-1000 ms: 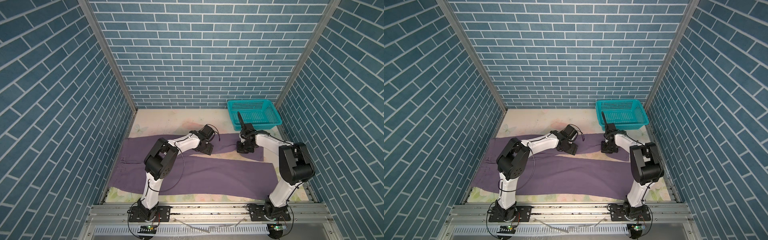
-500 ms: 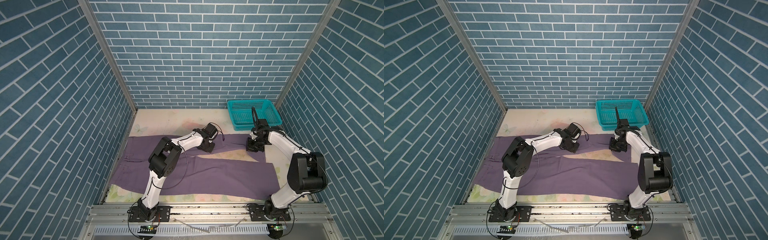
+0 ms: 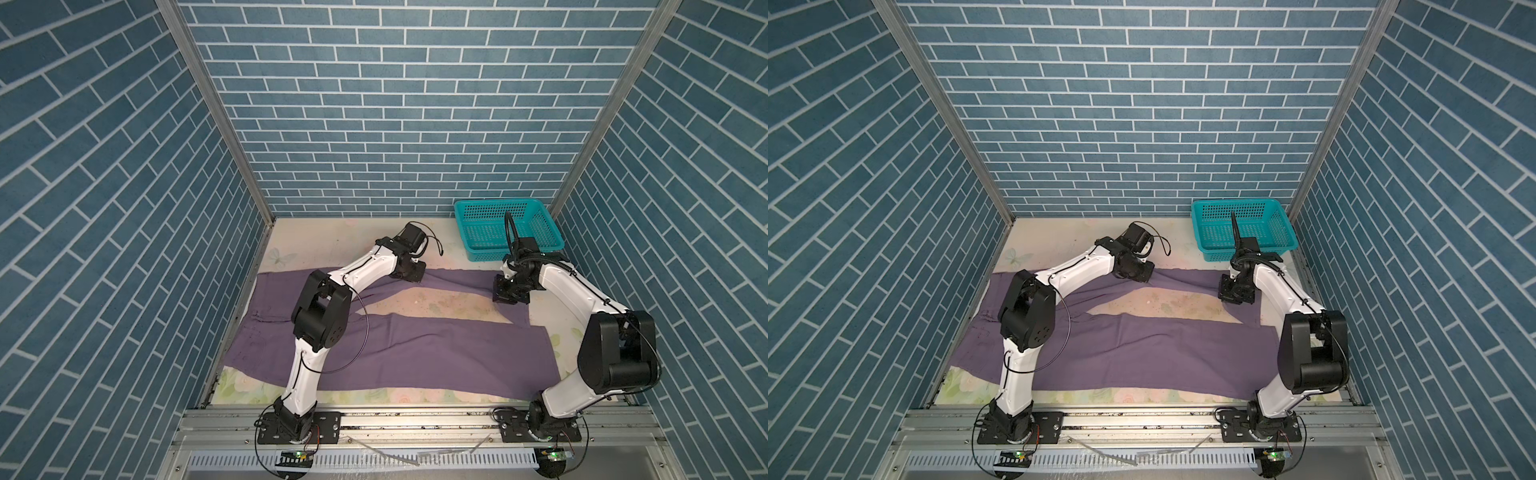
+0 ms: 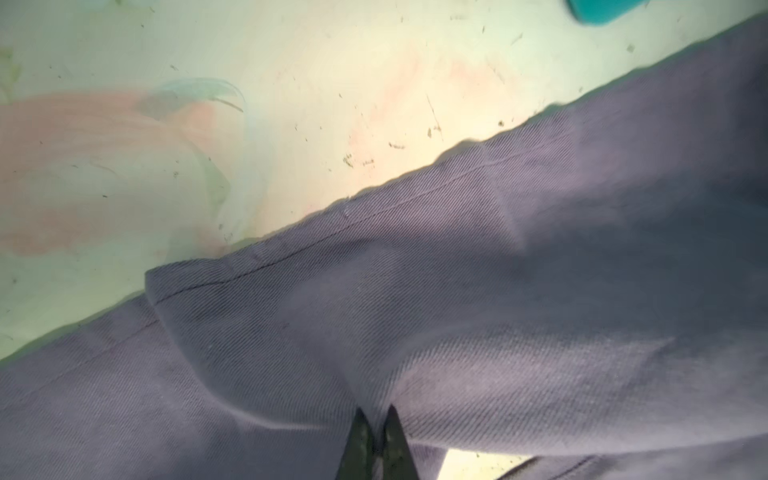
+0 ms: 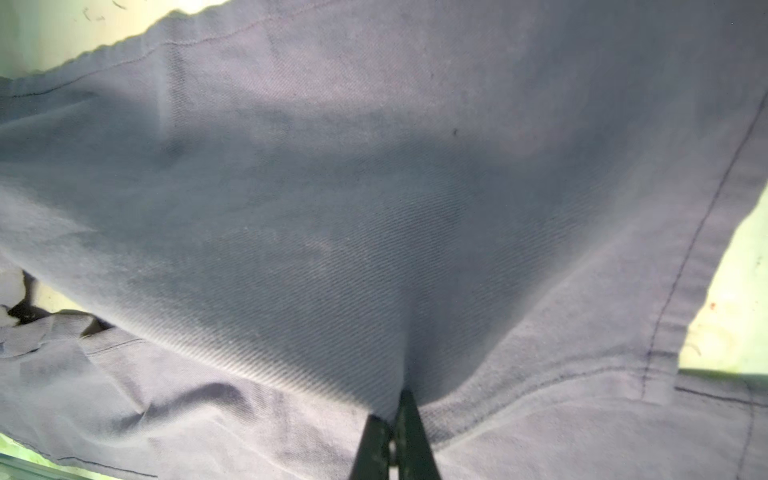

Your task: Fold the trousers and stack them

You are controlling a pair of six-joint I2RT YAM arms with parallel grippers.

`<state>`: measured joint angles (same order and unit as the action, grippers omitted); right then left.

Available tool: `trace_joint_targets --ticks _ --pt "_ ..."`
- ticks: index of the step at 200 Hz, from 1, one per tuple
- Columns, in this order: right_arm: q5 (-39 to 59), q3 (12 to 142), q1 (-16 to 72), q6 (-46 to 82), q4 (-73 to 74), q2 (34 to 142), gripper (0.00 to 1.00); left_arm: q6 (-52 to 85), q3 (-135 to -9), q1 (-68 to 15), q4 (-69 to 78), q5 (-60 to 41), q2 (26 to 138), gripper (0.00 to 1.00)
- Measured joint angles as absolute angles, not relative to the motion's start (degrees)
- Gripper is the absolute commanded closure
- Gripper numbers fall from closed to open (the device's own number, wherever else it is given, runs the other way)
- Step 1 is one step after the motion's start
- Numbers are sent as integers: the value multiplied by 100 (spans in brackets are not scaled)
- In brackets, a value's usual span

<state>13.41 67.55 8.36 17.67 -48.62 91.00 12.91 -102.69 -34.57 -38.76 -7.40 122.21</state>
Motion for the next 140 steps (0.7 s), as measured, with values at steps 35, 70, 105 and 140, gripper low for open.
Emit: trace_joint_targets --ticks 35,70,105,140 --pt "1210 6746 836 1769 -4858 9100 100 1304 -10744 -3356 -4025 -1107 12700 92" --pt "598 6744 779 1769 -5043 9100 100 1306 -10501 -3251 -4171 -1208 12849 76" --pt "43 6744 720 1769 -5201 9100 100 1372 -9992 -2851 -4174 -1020 12811 85" --pt "-169 6744 711 1774 -5212 9100 78 1474 -9496 -2718 -4082 -862 12464 51"
